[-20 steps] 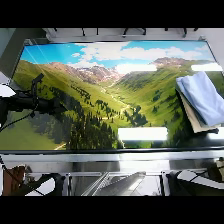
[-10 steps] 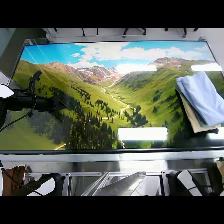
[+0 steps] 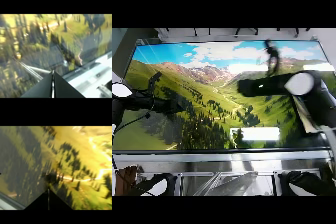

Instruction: Fold the shirts.

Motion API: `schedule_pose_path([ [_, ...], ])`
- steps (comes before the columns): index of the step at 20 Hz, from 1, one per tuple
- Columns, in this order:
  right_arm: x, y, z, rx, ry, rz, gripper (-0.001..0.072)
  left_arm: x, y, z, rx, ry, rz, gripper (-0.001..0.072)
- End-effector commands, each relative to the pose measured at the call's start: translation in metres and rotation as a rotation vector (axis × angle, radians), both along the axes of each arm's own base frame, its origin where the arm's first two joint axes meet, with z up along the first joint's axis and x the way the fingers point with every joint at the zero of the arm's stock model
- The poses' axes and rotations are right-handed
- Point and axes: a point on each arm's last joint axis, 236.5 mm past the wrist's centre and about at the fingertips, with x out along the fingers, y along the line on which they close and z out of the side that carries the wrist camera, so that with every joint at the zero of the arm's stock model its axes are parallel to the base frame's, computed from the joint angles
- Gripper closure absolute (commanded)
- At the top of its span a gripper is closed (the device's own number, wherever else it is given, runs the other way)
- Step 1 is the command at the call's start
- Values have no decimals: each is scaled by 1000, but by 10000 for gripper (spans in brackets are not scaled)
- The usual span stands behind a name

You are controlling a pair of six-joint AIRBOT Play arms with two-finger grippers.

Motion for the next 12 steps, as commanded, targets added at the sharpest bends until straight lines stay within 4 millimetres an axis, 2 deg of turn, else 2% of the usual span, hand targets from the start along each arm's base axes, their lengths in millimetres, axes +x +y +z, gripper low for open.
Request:
schedule_pose_path([
  [1,-17,69,-55,-12,75,116,694,-14,-28,-1,6,5,-93,696],
  [7,-9,75,-117,-75,189,114,693,-12,-47,-6,59,-53,-150,696],
  [10,-23,70,-137,-124,265,144,693,-11,-46,-6,59,-53,-146,696],
  [12,-24,70,-143,-133,282,148,693,-8,-43,-6,58,-58,-132,696],
])
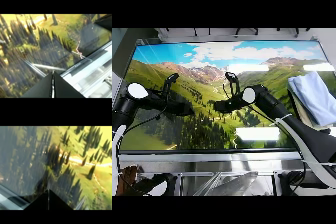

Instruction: Fold the shirts.

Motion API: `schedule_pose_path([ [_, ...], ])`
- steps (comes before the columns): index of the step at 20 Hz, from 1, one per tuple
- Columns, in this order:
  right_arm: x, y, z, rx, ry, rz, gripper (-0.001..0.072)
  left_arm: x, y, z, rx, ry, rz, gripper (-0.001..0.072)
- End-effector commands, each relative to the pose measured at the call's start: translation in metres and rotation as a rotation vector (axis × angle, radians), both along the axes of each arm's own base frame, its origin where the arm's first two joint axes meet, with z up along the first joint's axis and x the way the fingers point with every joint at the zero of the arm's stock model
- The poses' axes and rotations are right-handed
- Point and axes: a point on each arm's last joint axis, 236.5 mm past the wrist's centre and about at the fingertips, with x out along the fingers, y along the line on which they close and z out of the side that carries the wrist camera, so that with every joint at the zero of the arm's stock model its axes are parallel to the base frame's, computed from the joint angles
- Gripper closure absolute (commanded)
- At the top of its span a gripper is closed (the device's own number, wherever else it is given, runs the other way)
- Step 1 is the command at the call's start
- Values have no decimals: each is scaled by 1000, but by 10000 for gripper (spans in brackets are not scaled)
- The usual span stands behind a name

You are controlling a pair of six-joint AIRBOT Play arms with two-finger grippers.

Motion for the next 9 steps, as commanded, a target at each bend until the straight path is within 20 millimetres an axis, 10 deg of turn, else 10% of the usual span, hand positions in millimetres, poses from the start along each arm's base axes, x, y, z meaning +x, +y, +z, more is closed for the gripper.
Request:
schedule_pose_path([
  [1,-7,-1,-19,-33,52,19,693,5,5,0,4,-11,17,696],
  [9,-7,0,-40,-58,88,19,693,17,37,0,3,-4,113,696],
])
